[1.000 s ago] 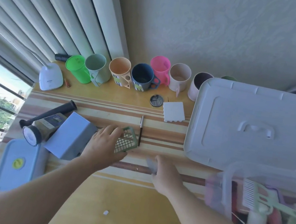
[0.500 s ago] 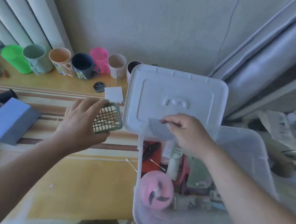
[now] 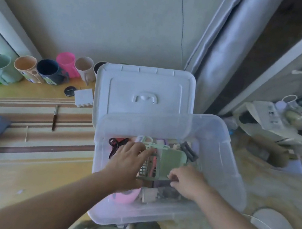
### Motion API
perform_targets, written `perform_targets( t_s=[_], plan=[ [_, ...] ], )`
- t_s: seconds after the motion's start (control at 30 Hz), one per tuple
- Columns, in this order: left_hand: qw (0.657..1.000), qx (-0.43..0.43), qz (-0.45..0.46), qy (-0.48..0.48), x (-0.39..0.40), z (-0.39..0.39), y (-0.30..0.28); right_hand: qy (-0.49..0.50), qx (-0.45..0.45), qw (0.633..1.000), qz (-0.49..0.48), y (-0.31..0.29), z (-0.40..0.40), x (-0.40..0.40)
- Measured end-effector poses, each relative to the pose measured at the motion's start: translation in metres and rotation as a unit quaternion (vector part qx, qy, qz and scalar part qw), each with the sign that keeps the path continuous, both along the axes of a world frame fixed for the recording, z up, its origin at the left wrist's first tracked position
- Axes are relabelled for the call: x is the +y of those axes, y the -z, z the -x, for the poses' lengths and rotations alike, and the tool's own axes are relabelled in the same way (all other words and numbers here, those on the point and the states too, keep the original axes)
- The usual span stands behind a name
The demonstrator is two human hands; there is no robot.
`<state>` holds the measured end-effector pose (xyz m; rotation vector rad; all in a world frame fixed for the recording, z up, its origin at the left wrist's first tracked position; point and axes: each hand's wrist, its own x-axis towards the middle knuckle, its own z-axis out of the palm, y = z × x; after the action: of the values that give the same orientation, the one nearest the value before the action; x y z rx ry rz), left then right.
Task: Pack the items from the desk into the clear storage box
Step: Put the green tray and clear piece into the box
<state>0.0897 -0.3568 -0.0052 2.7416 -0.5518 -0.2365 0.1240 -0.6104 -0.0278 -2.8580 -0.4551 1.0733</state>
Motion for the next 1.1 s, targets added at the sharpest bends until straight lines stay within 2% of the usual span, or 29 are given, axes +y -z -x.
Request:
perform_targets(
  t_s=[0.13, 0.2, 0.27, 0.37, 0.47, 0.53, 0.57, 0.63, 0.7, 0.77, 0.83, 0.97, 1.03, 1.1],
  plan=[
    [0.999, 0.015, -0.041, 0.003, -0.018, 0.003, 0.011, -0.017, -0.04, 0.996, -0.074, -0.007, -0.002, -0.011],
    [0.998, 0.032, -0.048, -0.008, -0.024, 0.001, 0.012, -0.015, -0.028, 0.99, -0.134, -0.012, -0.001, -0.013],
    [0.998, 0.047, -0.044, -0.019, -0.029, -0.002, 0.009, -0.039, -0.026, 0.988, -0.148, -0.017, 0.0, -0.009],
    [0.996, 0.082, -0.019, -0.007, -0.04, -0.002, 0.005, -0.056, -0.092, 0.981, -0.163, -0.018, 0.004, -0.001],
    [0.997, 0.08, 0.0, 0.012, -0.046, -0.002, 0.004, -0.086, -0.139, 0.969, -0.186, -0.013, 0.007, 0.005],
    [0.997, 0.078, 0.02, 0.02, -0.042, -0.003, 0.005, -0.086, -0.151, 0.971, -0.164, -0.012, 0.0, 0.001],
    [0.997, 0.069, 0.029, 0.017, -0.037, -0.004, 0.004, -0.056, -0.151, 0.975, -0.154, -0.012, -0.008, -0.005],
    [0.998, 0.042, 0.047, -0.013, -0.023, -0.008, 0.001, 0.072, -0.139, 0.976, -0.153, -0.009, -0.026, -0.023],
    [0.997, 0.005, 0.066, -0.05, -0.004, -0.012, -0.003, 0.211, -0.136, 0.956, -0.149, -0.005, -0.041, -0.042],
    [0.992, -0.043, 0.087, -0.085, 0.018, -0.016, -0.006, 0.291, -0.113, 0.944, -0.112, 0.001, -0.045, -0.053],
    [0.984, -0.077, 0.093, -0.131, 0.041, -0.02, -0.01, 0.293, -0.087, 0.951, -0.048, 0.01, -0.042, -0.055],
    [0.967, -0.126, 0.077, -0.207, 0.098, -0.024, -0.008, 0.226, -0.086, 0.97, 0.036, 0.009, -0.04, -0.044],
    [0.963, -0.127, 0.064, -0.23, 0.131, -0.03, 0.0, 0.175, -0.132, 0.972, 0.082, -0.006, -0.043, -0.025],
    [0.962, -0.101, 0.043, -0.251, 0.166, -0.039, 0.012, 0.125, -0.22, 0.966, 0.059, -0.026, -0.047, 0.007]
  ],
)
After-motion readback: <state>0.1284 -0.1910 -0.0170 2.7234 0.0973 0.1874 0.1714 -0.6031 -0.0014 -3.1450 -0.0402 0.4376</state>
